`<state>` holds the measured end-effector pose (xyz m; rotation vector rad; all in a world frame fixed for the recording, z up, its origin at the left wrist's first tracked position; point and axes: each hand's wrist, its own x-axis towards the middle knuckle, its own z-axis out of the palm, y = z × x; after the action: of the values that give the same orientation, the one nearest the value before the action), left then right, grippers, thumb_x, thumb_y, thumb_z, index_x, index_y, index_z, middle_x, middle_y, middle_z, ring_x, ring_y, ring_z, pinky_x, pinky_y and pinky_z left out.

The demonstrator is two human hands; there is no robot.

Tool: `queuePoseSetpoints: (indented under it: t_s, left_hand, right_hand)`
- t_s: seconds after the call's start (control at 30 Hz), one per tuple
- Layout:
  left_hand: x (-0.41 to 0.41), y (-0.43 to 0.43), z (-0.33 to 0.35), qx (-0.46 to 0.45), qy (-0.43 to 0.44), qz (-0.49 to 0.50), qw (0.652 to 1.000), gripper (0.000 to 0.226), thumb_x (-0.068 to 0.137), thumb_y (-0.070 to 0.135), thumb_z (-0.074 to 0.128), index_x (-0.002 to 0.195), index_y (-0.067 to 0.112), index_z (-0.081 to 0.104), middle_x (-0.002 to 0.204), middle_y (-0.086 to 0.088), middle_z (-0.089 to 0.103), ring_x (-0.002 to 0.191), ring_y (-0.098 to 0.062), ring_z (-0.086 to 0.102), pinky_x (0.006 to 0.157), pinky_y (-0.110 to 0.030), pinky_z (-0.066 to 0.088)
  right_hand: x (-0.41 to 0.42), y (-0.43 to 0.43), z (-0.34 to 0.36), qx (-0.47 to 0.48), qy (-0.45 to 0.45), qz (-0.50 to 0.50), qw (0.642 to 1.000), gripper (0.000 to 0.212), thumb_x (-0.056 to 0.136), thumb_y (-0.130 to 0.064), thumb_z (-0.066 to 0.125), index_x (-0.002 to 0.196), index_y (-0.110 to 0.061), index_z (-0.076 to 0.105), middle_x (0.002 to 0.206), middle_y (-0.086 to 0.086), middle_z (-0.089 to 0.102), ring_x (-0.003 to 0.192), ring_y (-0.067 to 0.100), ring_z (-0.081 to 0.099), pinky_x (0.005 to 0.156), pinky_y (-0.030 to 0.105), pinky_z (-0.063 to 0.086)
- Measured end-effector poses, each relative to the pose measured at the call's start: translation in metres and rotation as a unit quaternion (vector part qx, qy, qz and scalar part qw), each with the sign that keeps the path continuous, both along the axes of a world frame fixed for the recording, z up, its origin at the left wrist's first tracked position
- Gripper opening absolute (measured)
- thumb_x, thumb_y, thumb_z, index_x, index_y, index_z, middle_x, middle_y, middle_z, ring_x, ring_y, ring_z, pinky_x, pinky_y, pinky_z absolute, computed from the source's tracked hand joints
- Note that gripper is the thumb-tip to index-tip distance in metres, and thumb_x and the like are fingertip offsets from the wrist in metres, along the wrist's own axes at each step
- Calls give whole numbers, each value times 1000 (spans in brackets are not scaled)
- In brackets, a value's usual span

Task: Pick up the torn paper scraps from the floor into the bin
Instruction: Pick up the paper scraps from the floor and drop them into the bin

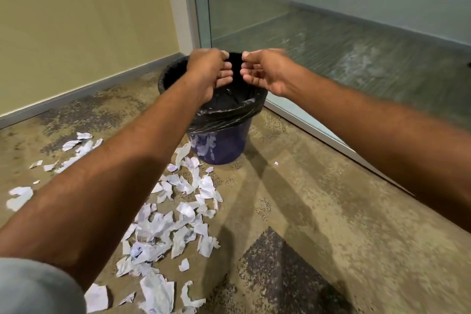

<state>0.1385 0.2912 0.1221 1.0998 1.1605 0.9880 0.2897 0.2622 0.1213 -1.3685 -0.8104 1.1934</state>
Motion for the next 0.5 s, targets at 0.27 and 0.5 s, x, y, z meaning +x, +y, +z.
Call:
queuePoseSetpoints:
  t_s: [0.27, 0.5]
  left_hand:
    - [79, -67, -13, 66, 84, -144, 984, 10, 100, 10, 63, 104, 7, 72, 74, -8, 64, 46, -12, 60, 44, -21, 52]
    - [130, -79, -112, 37, 152, -227, 961, 10, 102, 8, 64, 93, 9, 67, 72, -9, 65, 48, -12, 61, 46, -21, 56]
  right_hand:
    - [132, -65, -56, -58, -132, -66, 987, 15, 99, -6, 68, 85, -11, 65, 72, 7, 61, 51, 10, 55, 44, 19, 47]
    - [216, -125, -146, -166, -262, -63, 949, 24, 96, -4, 72, 77, -14, 62, 71, 13, 62, 53, 16, 57, 42, 19, 50]
